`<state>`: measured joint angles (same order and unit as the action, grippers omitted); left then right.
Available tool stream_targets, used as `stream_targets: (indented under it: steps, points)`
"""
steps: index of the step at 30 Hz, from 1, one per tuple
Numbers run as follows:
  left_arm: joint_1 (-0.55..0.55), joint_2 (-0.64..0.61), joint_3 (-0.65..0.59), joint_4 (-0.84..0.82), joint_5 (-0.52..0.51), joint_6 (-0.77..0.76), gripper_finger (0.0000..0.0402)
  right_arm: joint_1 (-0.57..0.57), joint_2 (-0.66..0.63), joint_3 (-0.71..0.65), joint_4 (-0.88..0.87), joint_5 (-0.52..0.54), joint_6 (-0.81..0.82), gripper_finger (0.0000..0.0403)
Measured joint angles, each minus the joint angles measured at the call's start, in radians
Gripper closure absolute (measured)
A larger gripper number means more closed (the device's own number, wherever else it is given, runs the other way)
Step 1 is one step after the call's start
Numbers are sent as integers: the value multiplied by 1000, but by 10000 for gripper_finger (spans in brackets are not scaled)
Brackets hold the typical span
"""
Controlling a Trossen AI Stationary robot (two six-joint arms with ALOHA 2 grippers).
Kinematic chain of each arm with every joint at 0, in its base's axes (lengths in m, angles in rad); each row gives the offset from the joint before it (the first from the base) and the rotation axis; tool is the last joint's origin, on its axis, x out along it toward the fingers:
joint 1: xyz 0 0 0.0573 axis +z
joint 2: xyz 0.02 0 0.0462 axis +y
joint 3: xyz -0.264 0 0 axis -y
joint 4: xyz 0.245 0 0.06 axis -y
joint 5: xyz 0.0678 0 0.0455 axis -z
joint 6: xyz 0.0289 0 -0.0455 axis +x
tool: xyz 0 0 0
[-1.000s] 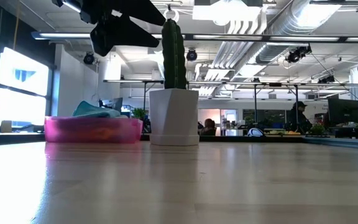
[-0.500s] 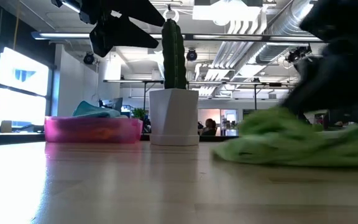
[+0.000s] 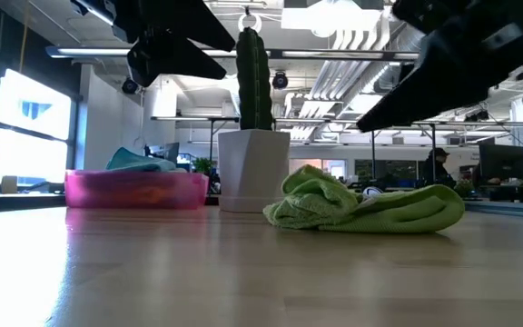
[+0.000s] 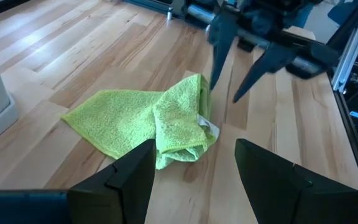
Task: Fold microfiber towels
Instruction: Fold the green microfiber towel
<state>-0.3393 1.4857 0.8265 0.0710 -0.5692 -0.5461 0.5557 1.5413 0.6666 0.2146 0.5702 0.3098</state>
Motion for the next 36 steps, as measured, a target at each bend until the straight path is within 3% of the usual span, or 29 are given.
stream_targets:
  steps: [11, 20, 25, 29, 36]
  points:
    - [0, 0, 0, -19, 5, 0, 192, -67, 178, 0, 316, -83, -154, 254]
    - [0, 0, 0, -33, 7, 0, 192, -113, 269, 38, 346, -79, -177, 242]
    - [0, 0, 0, -48, 7, 0, 192, -147, 296, 73, 272, -83, -195, 243]
    - [-4, 0, 0, -58, 7, 0, 192, -160, 280, 90, 183, -99, -130, 267]
    - [-4, 0, 0, -77, 6, 0, 192, -148, 234, 93, 140, -196, -120, 352]
